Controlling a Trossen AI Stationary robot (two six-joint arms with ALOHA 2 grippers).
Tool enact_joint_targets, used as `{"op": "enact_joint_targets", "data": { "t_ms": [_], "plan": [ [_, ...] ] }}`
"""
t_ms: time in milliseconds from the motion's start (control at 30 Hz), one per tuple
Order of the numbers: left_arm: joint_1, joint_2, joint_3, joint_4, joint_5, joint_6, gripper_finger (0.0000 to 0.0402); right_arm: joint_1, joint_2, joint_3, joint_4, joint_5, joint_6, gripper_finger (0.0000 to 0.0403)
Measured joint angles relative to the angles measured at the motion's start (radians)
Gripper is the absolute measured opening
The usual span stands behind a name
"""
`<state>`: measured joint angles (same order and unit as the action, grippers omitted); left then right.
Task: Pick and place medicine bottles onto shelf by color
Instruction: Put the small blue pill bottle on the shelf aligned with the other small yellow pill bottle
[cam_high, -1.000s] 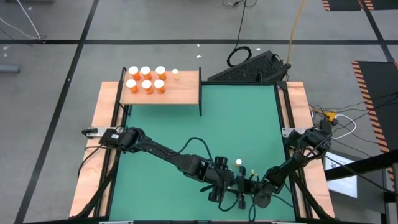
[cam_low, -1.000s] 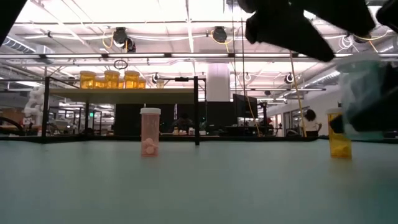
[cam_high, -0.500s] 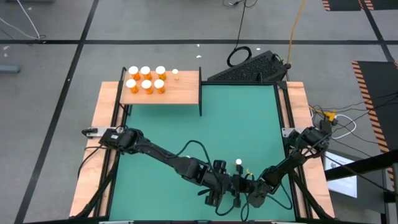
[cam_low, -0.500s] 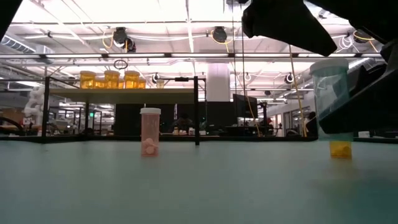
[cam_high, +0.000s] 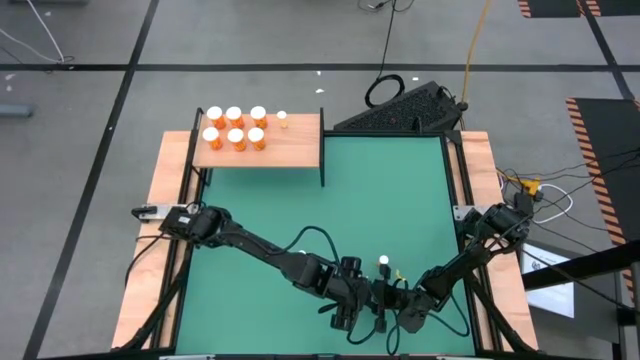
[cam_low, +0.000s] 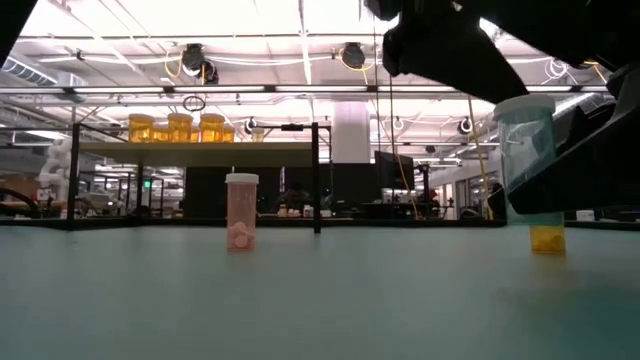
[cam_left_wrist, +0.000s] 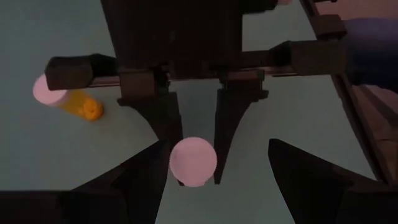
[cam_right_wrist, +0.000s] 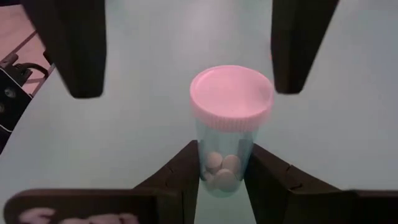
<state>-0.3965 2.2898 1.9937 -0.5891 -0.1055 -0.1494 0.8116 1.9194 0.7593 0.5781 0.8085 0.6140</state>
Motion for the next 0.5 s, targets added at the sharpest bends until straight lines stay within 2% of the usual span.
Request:
{"op": "enact_joint_targets", "data": {
  "t_ms": [500],
  "plan": [
    [0.031,0.002,-0.103,0.090,-0.001,-0.039,0.0273,-0.001,0.000,0.000,0.000,0.002,-0.001,0.0102]
  ]
}}
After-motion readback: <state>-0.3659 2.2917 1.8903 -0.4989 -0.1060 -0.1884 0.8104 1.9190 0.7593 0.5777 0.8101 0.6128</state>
